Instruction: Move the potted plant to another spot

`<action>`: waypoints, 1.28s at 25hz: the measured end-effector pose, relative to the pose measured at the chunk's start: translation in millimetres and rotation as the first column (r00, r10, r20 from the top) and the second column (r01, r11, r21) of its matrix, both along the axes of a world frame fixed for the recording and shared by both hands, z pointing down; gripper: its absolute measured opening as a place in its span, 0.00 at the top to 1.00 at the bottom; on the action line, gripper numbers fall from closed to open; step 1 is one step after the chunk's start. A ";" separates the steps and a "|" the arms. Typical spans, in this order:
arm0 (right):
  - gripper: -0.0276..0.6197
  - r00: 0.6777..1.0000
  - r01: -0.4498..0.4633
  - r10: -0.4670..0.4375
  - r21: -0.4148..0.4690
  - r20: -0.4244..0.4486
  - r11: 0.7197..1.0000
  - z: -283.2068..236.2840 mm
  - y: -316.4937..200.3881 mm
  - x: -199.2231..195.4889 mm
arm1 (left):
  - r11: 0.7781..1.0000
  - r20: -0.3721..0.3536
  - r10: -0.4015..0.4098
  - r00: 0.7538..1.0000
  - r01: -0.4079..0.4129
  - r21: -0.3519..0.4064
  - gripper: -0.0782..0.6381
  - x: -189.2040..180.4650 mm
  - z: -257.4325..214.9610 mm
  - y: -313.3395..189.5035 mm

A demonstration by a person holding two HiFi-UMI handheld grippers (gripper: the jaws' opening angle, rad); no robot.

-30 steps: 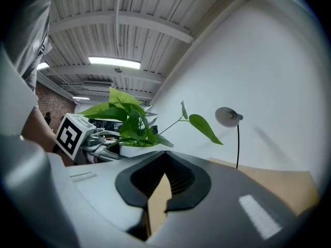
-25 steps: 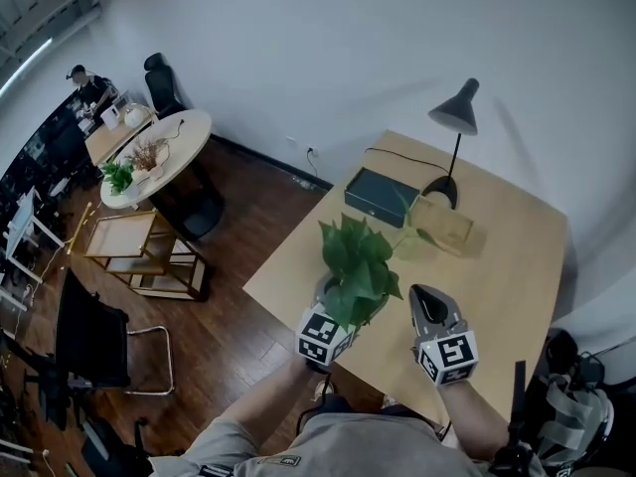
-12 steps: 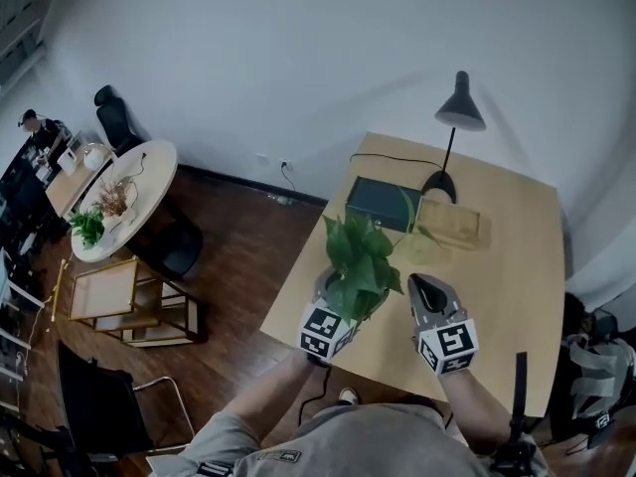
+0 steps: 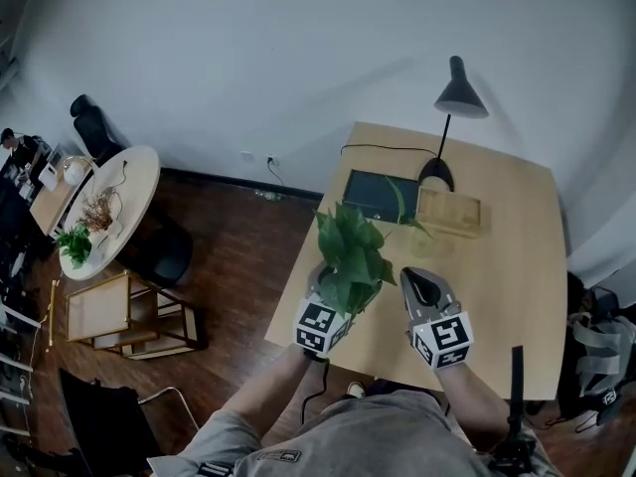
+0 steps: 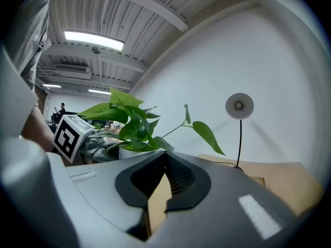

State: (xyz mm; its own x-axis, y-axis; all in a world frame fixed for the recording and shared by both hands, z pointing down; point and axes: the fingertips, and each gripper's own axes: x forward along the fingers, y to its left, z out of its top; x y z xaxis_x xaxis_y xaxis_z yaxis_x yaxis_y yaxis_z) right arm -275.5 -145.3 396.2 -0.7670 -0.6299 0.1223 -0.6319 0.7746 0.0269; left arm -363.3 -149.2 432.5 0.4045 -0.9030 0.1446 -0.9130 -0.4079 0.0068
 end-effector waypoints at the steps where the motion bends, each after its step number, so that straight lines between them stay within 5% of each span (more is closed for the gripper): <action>1: 0.95 1.000 0.002 -0.002 -0.004 -0.002 1.000 2.0 -3.2 -1.2 | 1.000 -0.001 -0.005 1.000 0.005 -0.003 0.28 -1.5 2.4 -3.0; 10: 0.95 0.998 0.056 -0.058 -0.059 -0.027 0.997 26.3 -29.9 -22.2 | 0.995 -0.009 -0.068 0.998 0.067 -0.073 0.28 -21.1 32.0 -24.5; 32: 0.95 0.968 0.144 -0.181 -0.208 -0.174 0.968 126.1 -56.9 -28.6 | 0.972 0.014 -0.213 0.977 0.213 -0.099 0.28 -62.6 148.0 -89.9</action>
